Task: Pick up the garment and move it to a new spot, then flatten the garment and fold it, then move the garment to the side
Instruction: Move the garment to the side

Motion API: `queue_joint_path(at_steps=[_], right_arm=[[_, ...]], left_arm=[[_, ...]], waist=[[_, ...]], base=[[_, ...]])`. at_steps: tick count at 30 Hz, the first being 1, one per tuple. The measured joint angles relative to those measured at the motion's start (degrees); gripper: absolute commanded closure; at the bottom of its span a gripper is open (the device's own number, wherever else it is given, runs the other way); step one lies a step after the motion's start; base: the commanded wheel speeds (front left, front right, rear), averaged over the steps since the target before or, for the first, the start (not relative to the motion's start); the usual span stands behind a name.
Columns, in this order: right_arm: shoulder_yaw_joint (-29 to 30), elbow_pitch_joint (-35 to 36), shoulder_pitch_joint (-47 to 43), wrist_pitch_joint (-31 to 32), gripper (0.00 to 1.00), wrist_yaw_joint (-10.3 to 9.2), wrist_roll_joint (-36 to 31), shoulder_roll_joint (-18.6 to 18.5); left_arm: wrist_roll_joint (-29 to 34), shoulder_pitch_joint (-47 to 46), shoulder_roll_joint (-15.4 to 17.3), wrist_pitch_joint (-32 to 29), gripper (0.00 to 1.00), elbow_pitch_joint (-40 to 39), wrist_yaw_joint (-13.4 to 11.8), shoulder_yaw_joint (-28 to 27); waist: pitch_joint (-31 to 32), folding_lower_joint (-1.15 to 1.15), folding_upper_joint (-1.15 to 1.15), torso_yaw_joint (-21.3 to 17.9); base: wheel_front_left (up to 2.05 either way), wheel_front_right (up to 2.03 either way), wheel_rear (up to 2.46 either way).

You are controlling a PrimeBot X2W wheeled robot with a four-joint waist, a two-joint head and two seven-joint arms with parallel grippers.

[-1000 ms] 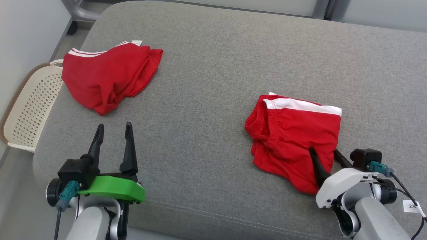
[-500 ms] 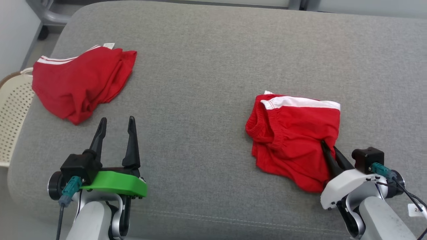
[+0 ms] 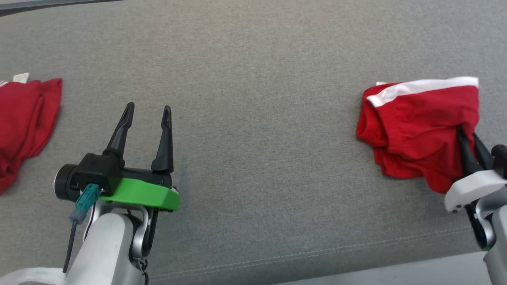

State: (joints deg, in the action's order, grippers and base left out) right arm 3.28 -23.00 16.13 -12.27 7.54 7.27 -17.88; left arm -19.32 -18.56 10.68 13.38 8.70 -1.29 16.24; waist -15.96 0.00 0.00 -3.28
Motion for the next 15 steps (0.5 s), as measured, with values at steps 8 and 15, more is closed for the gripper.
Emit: queue_joint_path(at_steps=[8, 15], right_arm=[[3.56, -7.76, 11.34, -1.68, 1.0, 0.0, -3.87, -7.48], [7.2, -13.23, 18.66, -2.23, 0.44, 0.0, -6.24, -10.04]], left_arm=[[1.76, -4.91, 0.09, -1.93, 0.0, -2.79, 1.35, 2.83], [2.52, -7.25, 0.18, -2.81, 0.0, -4.63, 1.79, 4.21]], waist=[[-5.85, 0.0, 0.0, -3.56], [-10.79, 0.0, 0.0, -4.45]], base=[[0.0, 0.0, 0.0], [0.0, 0.0, 0.0]])
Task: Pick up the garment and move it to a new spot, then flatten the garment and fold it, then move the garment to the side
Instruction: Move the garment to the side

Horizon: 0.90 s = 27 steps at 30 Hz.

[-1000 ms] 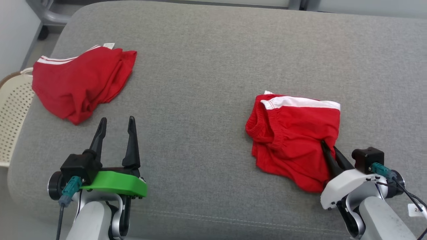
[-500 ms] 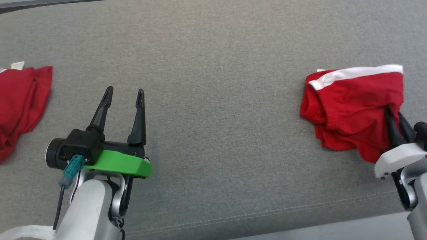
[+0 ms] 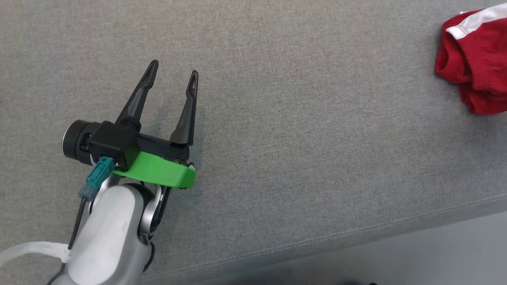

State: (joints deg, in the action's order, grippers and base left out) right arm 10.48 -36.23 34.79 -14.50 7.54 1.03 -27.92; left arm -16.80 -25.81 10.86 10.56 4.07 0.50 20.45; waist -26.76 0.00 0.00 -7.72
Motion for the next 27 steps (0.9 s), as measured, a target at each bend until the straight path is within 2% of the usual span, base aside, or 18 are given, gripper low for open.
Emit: queue_joint_path(at_steps=[1, 8, 13, 18, 27], right_arm=[[1.1, -0.91, 1.01, -0.07, 0.0, 0.0, -0.46, 0.13], [7.4, -2.71, 3.11, -0.25, 0.0, 0.0, -2.97, 2.74], [9.16, 6.62, 0.07, -0.49, 0.0, 0.0, -2.18, 8.37], [6.53, 16.22, -5.64, -0.51, 0.0, 0.01, 1.27, 14.22], [-0.82, 24.47, -15.01, -0.52, 0.0, 0.0, 4.68, 19.61]], left_arm=[[0.0, -0.11, 0.13, -0.12, 0.0, -0.09, 0.01, -0.01], [-0.01, -0.64, 0.26, 0.08, 0.0, 0.07, 0.07, 0.26], [-0.77, -0.23, 0.01, 1.15, 0.0, 1.41, -0.52, -0.3], [-1.83, 1.78, -0.16, 2.05, 0.0, 2.7, -1.15, -1.52], [-3.59, 6.25, 0.11, 3.48, 0.0, 4.69, -2.69, -3.89]], waist=[[-0.57, 0.0, 0.0, -0.04], [-2.36, 0.0, 0.0, 0.34], [-0.75, 0.0, 0.0, 0.97], [1.92, 0.0, 0.0, 2.3], [7.0, 0.0, 0.0, 6.93]], base=[[0.0, 0.0, 0.0], [0.0, 0.0, 0.0], [0.0, 0.0, 0.0], [0.0, 0.0, 0.0], [0.0, 0.0, 0.0]])
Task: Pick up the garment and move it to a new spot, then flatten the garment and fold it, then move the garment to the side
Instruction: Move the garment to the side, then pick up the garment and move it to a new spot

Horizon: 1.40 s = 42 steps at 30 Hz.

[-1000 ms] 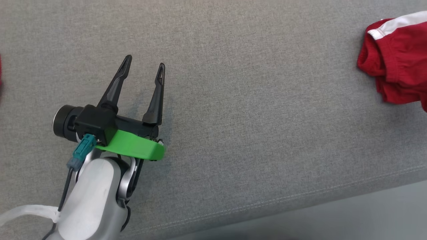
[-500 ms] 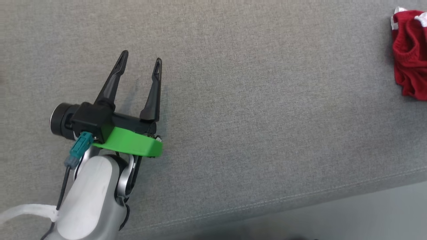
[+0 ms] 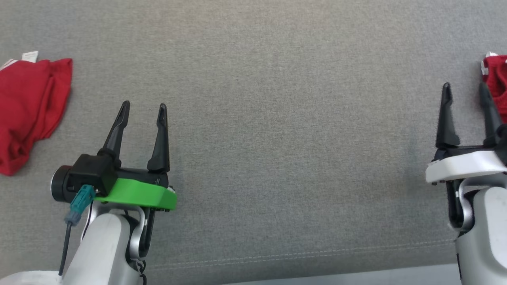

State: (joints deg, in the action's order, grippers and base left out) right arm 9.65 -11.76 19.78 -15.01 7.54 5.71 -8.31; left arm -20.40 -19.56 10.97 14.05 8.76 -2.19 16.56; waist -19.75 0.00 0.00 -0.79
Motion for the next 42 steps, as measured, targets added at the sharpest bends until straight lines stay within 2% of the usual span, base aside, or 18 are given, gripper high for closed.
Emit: queue_joint_path(at_steps=[9, 19, 31, 42], right_arm=[[-5.79, 3.25, -6.69, 0.57, 0.0, 0.0, 0.59, 3.36], [-6.89, 6.14, -15.25, 2.8, 0.0, -0.01, 1.12, 5.3], [-4.8, 12.57, -24.27, 6.2, 0.0, -0.01, 3.19, 5.5], [-4.42, 16.36, -27.91, 8.02, 0.0, -0.02, 3.22, 5.5]], left_arm=[[-1.15, 5.09, 0.64, 0.63, 0.0, 0.76, -0.83, -1.89], [-0.41, 9.87, 1.72, 0.71, 0.0, 1.33, -1.03, -1.65], [-0.19, 13.85, 3.03, 0.07, 0.0, 1.19, -1.32, -0.68], [-0.59, 15.77, 3.75, -0.97, 0.0, 0.8, -1.87, -0.26]], waist=[[5.6, 0.0, 0.0, 4.65], [12.49, 0.0, 0.0, 7.19], [18.94, 0.0, 0.0, 5.36], [21.8, 0.0, 0.0, 3.21]], base=[[0.0, 0.0, 0.0], [0.0, 0.0, 0.0], [0.0, 0.0, 0.0], [0.0, 0.0, 0.0]])
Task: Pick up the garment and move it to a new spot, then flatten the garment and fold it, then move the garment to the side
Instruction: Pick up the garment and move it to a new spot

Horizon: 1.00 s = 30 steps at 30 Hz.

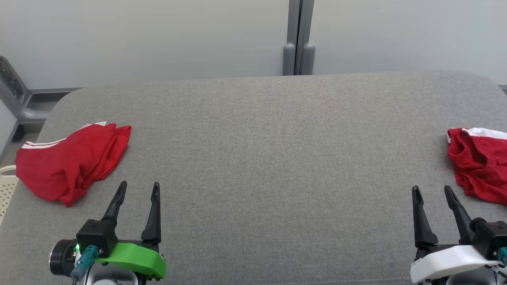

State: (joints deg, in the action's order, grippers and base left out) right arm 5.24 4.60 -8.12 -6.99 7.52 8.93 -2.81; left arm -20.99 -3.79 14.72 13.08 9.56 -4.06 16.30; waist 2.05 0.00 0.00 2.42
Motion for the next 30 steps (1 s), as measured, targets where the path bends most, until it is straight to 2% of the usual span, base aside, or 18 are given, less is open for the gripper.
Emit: queue_joint_path(at_steps=[19, 30], right_arm=[[0.34, 0.73, -0.62, 0.45, 0.0, 0.0, 0.58, 0.0], [-0.08, 0.92, -1.14, 0.45, 0.0, 0.0, 1.16, 0.02]], left_arm=[[-0.79, 0.25, 0.07, -0.47, 0.0, 0.78, -0.56, 0.75], [-0.85, -0.47, 0.12, -0.4, 0.0, 0.68, -0.99, 1.04]], waist=[[0.66, 0.0, 0.0, 0.52], [0.62, 0.0, 0.0, 5.03]], base=[[0.0, 0.0, 0.0], [0.0, 0.0, 0.0]])
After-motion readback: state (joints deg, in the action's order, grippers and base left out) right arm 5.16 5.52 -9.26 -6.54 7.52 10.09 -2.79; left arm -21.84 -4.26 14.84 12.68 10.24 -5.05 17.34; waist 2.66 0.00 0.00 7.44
